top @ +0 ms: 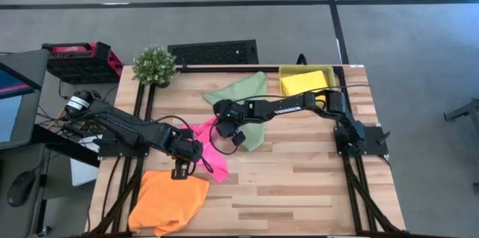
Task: Fold microfiber towels
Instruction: Fold the pink towel
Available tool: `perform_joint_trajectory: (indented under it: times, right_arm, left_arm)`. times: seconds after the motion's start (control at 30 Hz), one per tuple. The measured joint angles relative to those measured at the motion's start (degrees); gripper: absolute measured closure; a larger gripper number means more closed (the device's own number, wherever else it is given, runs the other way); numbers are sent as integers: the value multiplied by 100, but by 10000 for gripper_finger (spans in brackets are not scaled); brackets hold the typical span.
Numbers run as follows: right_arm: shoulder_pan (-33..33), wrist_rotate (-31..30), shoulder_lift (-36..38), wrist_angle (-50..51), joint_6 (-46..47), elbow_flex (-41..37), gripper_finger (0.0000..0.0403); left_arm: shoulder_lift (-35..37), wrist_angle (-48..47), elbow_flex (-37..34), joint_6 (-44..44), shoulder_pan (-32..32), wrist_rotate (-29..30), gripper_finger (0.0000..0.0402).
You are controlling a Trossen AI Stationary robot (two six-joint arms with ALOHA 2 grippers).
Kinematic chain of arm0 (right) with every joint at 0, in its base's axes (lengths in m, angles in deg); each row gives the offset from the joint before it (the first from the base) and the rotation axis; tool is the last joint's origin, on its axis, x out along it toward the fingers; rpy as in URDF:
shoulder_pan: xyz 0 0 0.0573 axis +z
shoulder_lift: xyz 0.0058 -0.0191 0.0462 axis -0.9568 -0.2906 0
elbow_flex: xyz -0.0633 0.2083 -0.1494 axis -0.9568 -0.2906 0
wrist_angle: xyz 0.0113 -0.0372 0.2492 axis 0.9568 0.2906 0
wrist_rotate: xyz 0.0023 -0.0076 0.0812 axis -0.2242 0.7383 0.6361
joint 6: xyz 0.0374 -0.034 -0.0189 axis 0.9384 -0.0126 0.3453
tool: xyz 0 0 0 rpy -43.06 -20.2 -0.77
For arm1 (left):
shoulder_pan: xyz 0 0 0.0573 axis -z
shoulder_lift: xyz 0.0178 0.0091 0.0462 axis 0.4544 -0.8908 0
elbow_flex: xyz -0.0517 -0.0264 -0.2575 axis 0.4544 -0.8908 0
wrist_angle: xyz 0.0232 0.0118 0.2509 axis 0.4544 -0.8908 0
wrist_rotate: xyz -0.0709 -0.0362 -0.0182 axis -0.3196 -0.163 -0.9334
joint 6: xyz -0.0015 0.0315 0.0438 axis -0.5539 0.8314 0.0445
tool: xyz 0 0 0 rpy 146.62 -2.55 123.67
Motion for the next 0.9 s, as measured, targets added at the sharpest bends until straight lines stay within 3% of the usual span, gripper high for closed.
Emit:
perform_joint_trajectory:
  times: [0.2, 0.9]
  right_arm:
    - [-63, 0, 0, 21, -1, 0, 258]
    - [-67, 7, -2, -1, -4, 0, 258]
  left_arm:
    - [57, -29, 71, -1, 0, 0, 401]
    - [57, -832, 1334, 236, 247, 2, 401]
